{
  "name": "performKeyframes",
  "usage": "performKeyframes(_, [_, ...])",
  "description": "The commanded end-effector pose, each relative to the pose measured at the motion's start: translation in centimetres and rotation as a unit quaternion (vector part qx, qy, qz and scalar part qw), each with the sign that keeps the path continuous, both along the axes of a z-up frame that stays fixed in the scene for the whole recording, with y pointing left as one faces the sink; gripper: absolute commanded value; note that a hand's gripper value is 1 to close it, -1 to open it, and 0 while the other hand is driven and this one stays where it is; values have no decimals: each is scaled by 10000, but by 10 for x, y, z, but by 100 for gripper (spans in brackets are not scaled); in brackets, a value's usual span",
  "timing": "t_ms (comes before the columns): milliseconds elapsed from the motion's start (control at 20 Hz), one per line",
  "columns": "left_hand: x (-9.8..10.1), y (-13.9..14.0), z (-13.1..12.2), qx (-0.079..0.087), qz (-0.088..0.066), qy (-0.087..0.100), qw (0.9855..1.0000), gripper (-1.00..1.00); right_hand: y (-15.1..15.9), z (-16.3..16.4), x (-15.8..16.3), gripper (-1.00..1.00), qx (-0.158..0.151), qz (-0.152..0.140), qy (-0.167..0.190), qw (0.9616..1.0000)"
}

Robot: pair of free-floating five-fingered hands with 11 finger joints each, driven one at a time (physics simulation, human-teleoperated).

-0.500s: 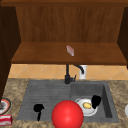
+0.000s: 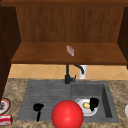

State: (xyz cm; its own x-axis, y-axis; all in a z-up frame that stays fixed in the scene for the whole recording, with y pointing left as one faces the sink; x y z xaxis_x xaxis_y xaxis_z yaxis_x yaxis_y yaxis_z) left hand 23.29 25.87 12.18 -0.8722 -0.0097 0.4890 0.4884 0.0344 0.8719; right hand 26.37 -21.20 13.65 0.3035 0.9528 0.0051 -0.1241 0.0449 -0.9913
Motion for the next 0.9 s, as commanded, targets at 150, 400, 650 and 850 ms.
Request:
performKeyframes(150, [0,16,13,-25,6,102,9999,-100,0,0,0,0,6,-1,0,10000])
performKeyframes(400, [-2,44,22,-12,10,227,9997,-100,0,0,0,0,9,-2,-3,10000])
performKeyframes(650, [-1,85,24,-16,-36,176,9998,-100,0,0,0,0,10,-3,-4,10000])
performKeyframes(850, [-1,116,23,-31,-40,231,9997,-100,0,0,0,0,10,-3,-4,10000])
